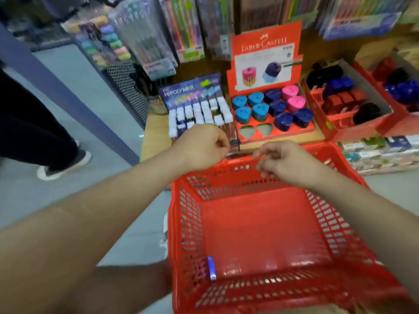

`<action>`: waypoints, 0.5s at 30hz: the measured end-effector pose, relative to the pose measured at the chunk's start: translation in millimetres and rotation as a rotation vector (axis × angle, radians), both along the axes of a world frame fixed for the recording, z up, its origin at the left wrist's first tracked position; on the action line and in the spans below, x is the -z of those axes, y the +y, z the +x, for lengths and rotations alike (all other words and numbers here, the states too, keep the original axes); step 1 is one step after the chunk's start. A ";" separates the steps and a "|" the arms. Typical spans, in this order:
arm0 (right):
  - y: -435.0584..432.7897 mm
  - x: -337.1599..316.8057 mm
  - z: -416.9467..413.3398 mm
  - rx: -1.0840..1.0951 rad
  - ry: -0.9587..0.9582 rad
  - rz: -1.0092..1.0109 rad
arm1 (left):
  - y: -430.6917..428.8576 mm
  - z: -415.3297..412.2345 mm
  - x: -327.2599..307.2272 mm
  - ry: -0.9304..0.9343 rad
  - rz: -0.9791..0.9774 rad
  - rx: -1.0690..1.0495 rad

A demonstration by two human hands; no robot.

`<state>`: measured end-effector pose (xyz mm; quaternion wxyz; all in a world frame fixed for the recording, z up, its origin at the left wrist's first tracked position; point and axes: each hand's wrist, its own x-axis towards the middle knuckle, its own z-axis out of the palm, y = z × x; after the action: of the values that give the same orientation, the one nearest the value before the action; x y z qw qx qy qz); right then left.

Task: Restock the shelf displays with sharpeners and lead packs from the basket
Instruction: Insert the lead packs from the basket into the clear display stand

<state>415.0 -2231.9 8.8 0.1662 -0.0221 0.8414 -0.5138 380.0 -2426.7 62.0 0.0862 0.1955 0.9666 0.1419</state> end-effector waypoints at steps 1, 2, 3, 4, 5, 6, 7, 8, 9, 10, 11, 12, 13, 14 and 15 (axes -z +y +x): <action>-0.5 6.1 4.4 -0.015 -0.018 0.007 | -0.9 14.1 20.6 -0.056 -0.023 -0.011; -1.7 14.2 10.2 -0.028 -0.047 0.014 | -2.0 29.2 45.3 -0.115 -0.062 -0.010; -2.5 24.5 15.3 -0.036 -0.077 0.023 | -3.5 43.1 73.3 -0.186 -0.118 -0.004; -3.8 35.3 20.4 -0.046 -0.111 0.031 | -5.1 57.3 100.6 -0.262 -0.178 -0.012; -4.9 47.2 25.8 -0.057 -0.152 0.039 | -6.3 71.6 126.9 -0.336 -0.237 -0.037; -5.8 58.4 29.9 -0.068 -0.190 0.045 | -6.8 83.8 149.9 -0.400 -0.294 -0.066; -6.6 69.7 33.6 -0.073 -0.225 0.047 | -7.4 95.3 170.1 -0.464 -0.348 -0.091; -7.6 80.2 36.3 -0.069 -0.263 0.042 | -6.8 105.6 186.5 -0.527 -0.392 -0.119; -8.1 90.7 37.9 -0.055 -0.304 0.032 | -6.5 114.1 203.6 -0.578 -0.427 -0.138; -8.4 100.7 38.9 -0.039 -0.349 0.018 | -5.5 121.9 218.2 -0.624 -0.444 -0.162; -9.6 110.3 39.2 -0.028 -0.391 0.005 | -5.5 128.7 233.4 -0.669 -0.450 -0.190; -11.3 118.1 40.0 -0.017 -0.425 -0.004 | -5.1 135.5 245.0 -0.705 -0.452 -0.224; -12.8 125.2 40.1 -0.005 -0.451 -0.011 | -4.8 140.9 256.4 -0.725 -0.455 -0.269; -13.8 131.9 40.5 0.005 -0.474 -0.019 | -3.3 145.2 265.2 -0.729 -0.455 -0.328; -15.1 137.2 42.2 0.021 -0.498 -0.030 | -2.4 148.6 272.0 -0.721 -0.455 -0.393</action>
<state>457.3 -2246.9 -128.3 0.3629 0.1113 0.7669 -0.5175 528.6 -2429.1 -210.0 0.4287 -0.0771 0.9001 -0.0010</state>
